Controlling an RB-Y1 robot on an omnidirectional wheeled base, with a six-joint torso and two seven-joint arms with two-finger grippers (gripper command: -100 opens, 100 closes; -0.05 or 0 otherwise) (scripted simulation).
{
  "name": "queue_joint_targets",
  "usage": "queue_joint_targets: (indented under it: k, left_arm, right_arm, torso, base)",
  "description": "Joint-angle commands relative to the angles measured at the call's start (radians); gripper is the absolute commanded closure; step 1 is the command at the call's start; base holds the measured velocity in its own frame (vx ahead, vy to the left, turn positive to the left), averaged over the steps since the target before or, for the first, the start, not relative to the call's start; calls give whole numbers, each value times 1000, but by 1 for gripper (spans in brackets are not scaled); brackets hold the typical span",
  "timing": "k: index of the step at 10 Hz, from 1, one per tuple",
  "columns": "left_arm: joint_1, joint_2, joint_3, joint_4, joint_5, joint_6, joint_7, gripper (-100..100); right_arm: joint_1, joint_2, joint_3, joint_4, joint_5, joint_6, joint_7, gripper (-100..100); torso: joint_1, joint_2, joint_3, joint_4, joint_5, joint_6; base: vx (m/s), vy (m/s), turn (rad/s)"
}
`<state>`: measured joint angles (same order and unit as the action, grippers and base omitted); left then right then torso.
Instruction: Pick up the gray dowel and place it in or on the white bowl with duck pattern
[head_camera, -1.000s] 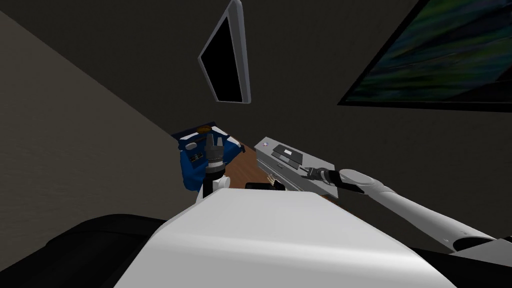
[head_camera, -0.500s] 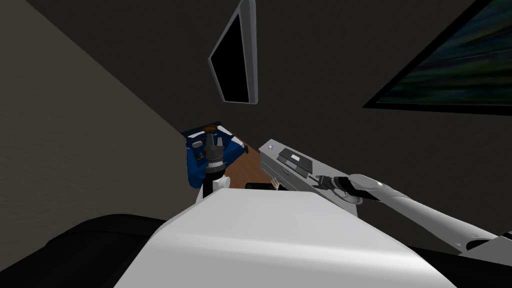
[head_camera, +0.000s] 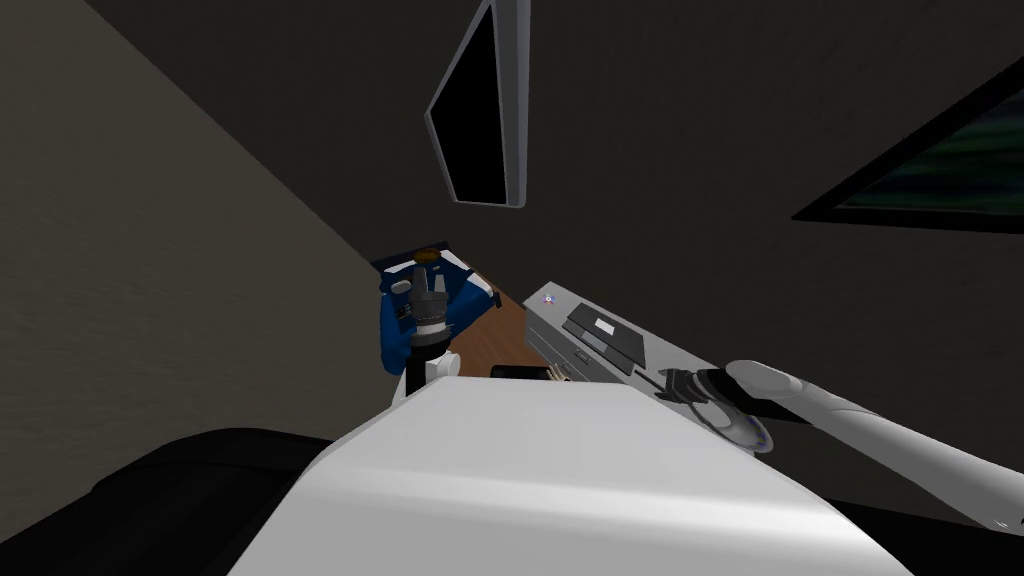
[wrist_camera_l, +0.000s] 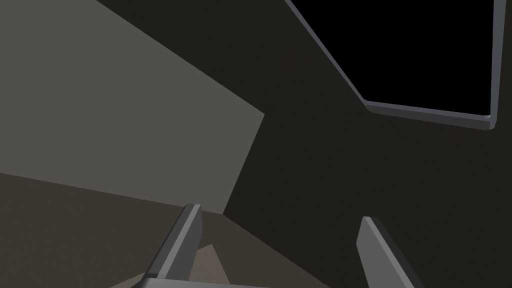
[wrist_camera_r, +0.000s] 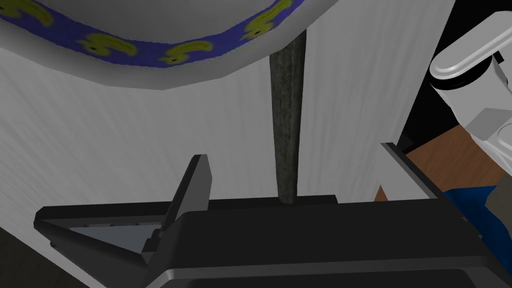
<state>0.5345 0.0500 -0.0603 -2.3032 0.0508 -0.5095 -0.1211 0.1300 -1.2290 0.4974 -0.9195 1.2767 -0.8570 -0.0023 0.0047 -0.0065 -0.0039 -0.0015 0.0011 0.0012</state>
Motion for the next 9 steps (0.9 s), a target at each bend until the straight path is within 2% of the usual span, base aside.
queue_joint_targets:
  k: [1,2,3,5,6,7,9]
  left_arm:
    - [0,0,0,0,0,0,0,0]
    - [0,0,0,0,0,0,0,0]
    - [0,0,0,0,0,0,0,0]
    - [0,0,0,0,0,0,0,0]
    - [0,0,0,0,0,0,0,0]
    - [0,0,0,0,0,0,0,0]
    - [0,0,0,0,0,0,0,0]
  right_arm:
    - [0,0,0,0,0,0,0,-100]
    - [-1,-1,0,6,1,-6,3,0]
    - [6,29,8,21,0,20,13,-100]
    - [13,59,16,37,0,47,24,-100]
    - [15,46,14,21,1,39,12,-100]
    - [15,48,14,22,1,43,14,100]
    - [16,48,15,21,1,41,14,100]
  torso:
    - [0,0,0,0,0,0]
    - [-1,3,2,1,0,0]
    - [-2,5,3,1,-1,0]
    - [-4,6,3,1,-1,0]
    - [-5,6,4,1,-1,0]
    - [-4,7,4,2,-1,1]
    - [-5,7,4,2,-2,0]
  base:
    - [40,19,9]
    - [8,3,-1]
    - [15,-17,70]
    - [16,-34,60]
    - [5,-20,11]
    - [0,0,0]
    - [0,0,0]
